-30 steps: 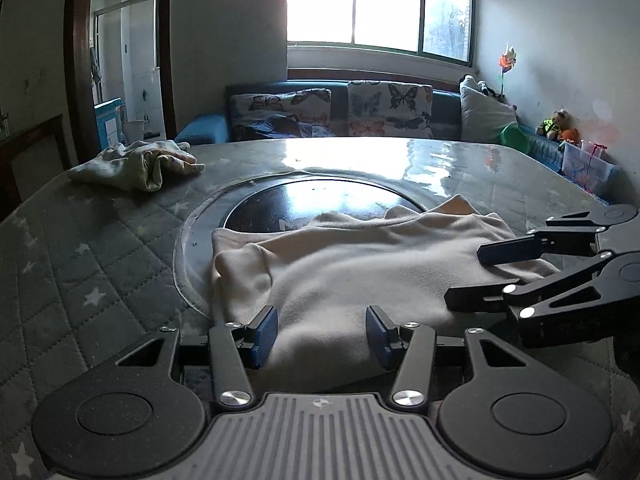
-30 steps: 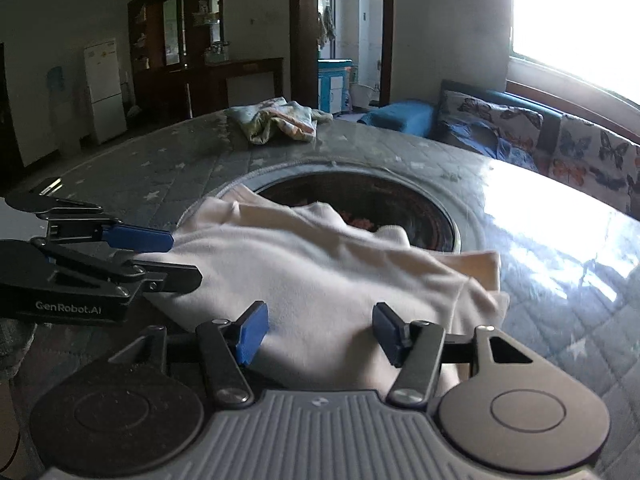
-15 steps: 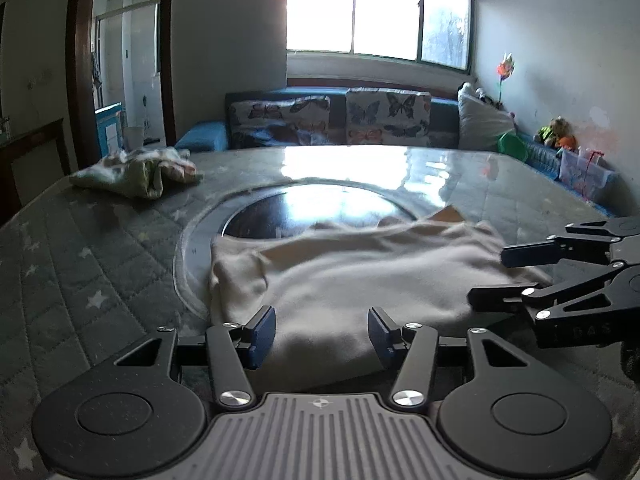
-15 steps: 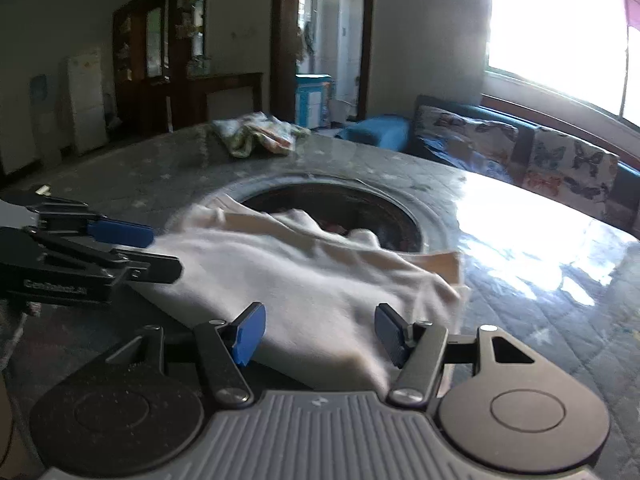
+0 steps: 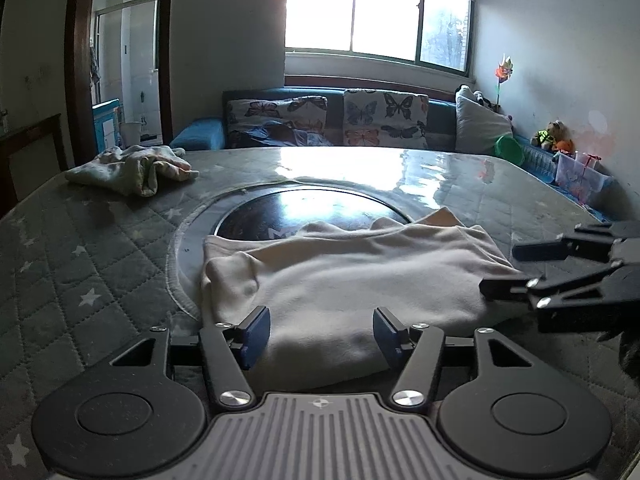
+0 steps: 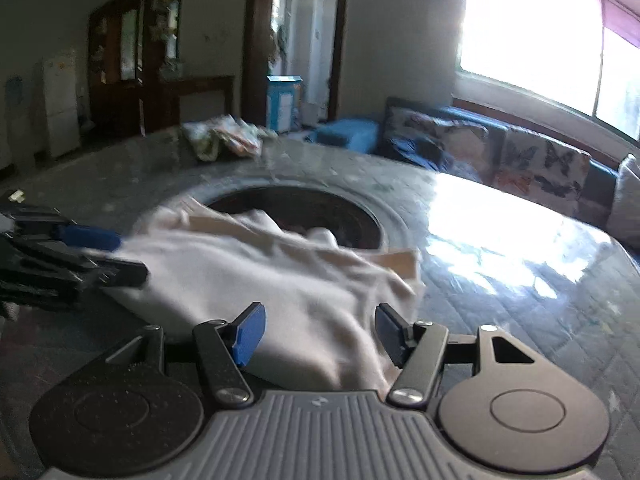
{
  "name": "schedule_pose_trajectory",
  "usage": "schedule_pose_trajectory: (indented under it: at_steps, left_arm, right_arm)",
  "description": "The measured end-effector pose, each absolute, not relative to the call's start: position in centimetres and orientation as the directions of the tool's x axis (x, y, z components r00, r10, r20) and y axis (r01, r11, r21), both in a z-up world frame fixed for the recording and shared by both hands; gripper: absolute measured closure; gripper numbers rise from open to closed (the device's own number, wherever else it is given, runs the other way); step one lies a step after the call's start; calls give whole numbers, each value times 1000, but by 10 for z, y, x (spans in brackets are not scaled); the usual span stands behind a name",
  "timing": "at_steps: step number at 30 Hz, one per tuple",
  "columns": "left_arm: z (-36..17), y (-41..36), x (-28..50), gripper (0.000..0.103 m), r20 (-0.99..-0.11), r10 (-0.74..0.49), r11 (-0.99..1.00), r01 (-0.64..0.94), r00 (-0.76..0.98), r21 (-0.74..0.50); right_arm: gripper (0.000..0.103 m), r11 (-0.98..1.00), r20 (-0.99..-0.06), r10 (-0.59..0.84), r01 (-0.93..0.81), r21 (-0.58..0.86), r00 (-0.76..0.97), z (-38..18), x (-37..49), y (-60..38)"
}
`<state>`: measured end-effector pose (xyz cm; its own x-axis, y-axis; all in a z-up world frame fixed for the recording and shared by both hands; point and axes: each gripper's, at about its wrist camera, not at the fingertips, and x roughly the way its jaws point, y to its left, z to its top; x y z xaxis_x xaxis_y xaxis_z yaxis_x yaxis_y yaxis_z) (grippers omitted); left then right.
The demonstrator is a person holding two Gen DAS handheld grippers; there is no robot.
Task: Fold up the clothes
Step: 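Press both open grippers on the folded shirt to flatten it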
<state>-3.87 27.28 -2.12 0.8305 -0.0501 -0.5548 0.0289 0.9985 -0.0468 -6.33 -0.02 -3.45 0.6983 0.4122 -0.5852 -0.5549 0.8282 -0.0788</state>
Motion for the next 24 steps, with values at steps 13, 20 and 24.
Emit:
schedule_pose_trajectory:
  at_steps: [13,20,24]
  left_arm:
    - [-25,262,-33,20,-572,-74,997,54,817,-51]
    - [-21,260,-33,6,-567,-83,996,60,819,-59]
    - [-19,259,-32,4,-568,-88,996,63,819,-64]
  right_arm:
    - [31,859,-594,349,-501,-107,725,-43,-66,-23]
    - [23,872,-571,352,-482,-89,742,-35,-66,-35]
    - [21,880,-584,318,-461,-111,747,-38,-60,-39]
